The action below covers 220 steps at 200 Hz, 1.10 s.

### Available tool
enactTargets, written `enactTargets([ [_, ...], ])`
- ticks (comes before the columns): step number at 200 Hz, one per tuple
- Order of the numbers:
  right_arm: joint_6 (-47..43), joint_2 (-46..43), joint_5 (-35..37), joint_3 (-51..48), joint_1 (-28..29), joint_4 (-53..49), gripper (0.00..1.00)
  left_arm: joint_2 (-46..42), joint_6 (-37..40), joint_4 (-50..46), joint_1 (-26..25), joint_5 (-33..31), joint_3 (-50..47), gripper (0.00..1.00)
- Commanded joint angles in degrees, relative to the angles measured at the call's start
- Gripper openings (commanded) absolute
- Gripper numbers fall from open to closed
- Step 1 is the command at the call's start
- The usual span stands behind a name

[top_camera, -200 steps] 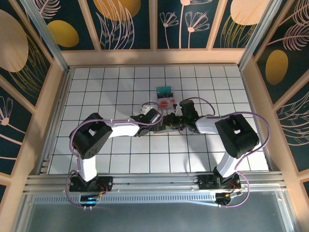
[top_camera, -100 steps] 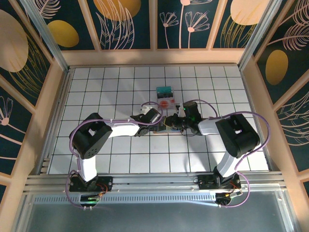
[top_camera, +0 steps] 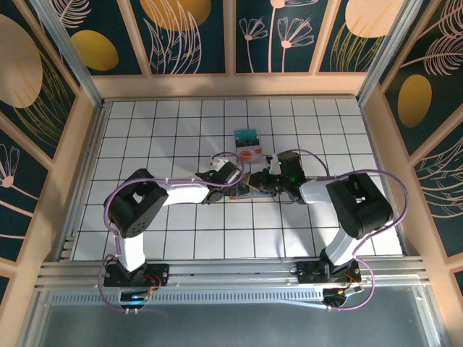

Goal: Take the credit cards out of the card holder

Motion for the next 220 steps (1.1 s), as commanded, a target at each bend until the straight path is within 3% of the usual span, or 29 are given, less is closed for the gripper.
enactTargets([
  [1, 0.2, -2.3, -1.4, -0.9, -0.7, 2.9, 0.13, 2.2, 1.1, -5.4, -0.1, 1.2, -0.3, 0.98],
  [97, -2.7, -5.1, 1.9, -1.1, -2.7, -3.7, 0.0, 2.3, 0.7, -5.2, -0.2, 1.5, -0.5, 0.98],
  [166, -9.1, -11.3, 10.2, 1.2, -4.3, -16.9, 0.0, 1.6, 1.1, -5.2, -0.1, 1.3, -0.3, 0.98],
  [220, -11.0, -16.4, 13.3, 2.0, -4.6, -20.7, 0.0, -1.4, 1.8, -5.7, -0.2, 1.1, 1.0, 0.98],
])
